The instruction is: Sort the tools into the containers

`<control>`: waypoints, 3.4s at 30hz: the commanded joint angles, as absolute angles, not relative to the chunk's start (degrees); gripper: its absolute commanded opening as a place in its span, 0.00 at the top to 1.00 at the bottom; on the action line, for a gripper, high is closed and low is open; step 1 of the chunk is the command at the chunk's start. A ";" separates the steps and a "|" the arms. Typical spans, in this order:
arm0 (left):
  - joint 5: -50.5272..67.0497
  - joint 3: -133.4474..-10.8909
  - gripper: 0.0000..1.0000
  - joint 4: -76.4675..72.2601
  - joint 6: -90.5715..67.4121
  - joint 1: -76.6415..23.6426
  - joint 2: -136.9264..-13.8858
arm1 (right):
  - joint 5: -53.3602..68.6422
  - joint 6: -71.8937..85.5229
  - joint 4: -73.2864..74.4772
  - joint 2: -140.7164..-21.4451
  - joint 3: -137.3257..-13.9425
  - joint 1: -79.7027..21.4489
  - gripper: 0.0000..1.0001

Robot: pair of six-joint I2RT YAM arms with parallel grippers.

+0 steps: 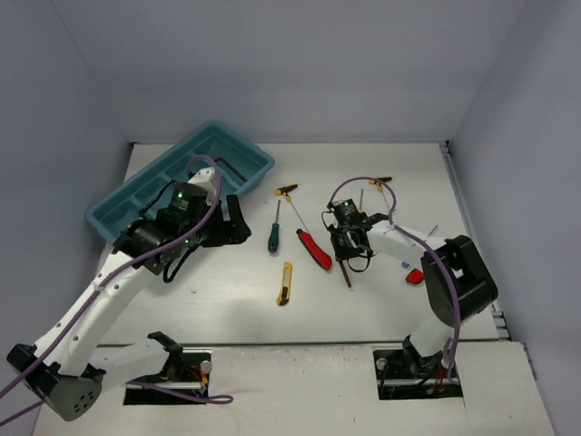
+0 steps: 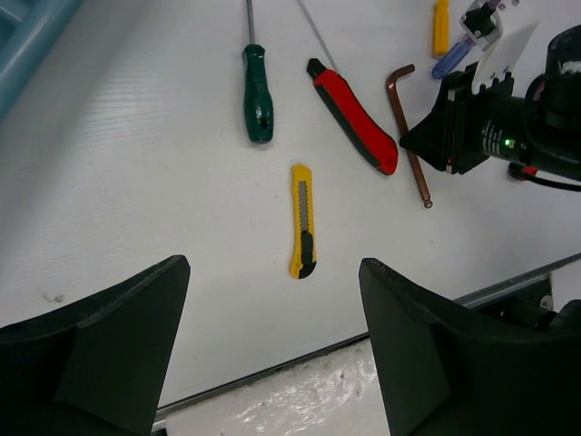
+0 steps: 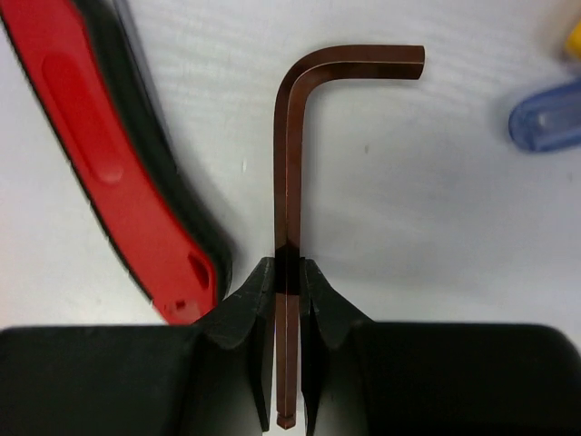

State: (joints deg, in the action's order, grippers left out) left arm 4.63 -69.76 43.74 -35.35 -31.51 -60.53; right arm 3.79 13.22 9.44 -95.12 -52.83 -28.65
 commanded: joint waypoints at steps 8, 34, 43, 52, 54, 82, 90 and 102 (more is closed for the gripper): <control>10.06 -71.59 0.27 20.41 -44.48 -37.43 -68.62 | 3.37 14.72 11.69 -68.72 -53.93 -30.71 1.00; 15.97 -82.73 0.36 0.97 -46.28 -46.46 -92.47 | 12.30 16.15 10.61 -58.27 -56.07 -32.43 1.00; 16.68 -83.00 0.96 -2.27 -48.41 -46.51 -94.69 | 13.31 16.08 9.16 -59.03 -56.00 -32.43 1.00; 16.86 -82.71 1.00 -1.32 -47.84 -41.95 -93.98 | 12.66 16.35 8.88 -59.02 -56.47 -32.34 0.36; 17.93 -83.15 1.00 -1.21 -48.01 -38.83 -94.09 | 12.44 16.43 9.14 -57.85 -56.80 -32.34 0.28; 25.89 -129.11 0.97 9.39 -44.83 -1.72 -132.40 | 11.32 23.28 11.63 -49.28 -48.70 -32.34 0.14; 24.12 -132.10 0.32 14.95 -42.89 -1.32 -134.81 | 10.60 23.91 11.87 -49.04 -47.73 -32.34 0.14; 16.86 -125.27 0.22 30.48 -32.79 -9.16 -112.42 | 3.61 21.17 12.80 -50.47 -49.58 -32.13 0.13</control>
State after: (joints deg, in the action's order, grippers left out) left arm 21.96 -128.24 25.52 -38.58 -3.59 -129.71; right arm 8.33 22.77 14.44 -49.54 -47.51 -31.97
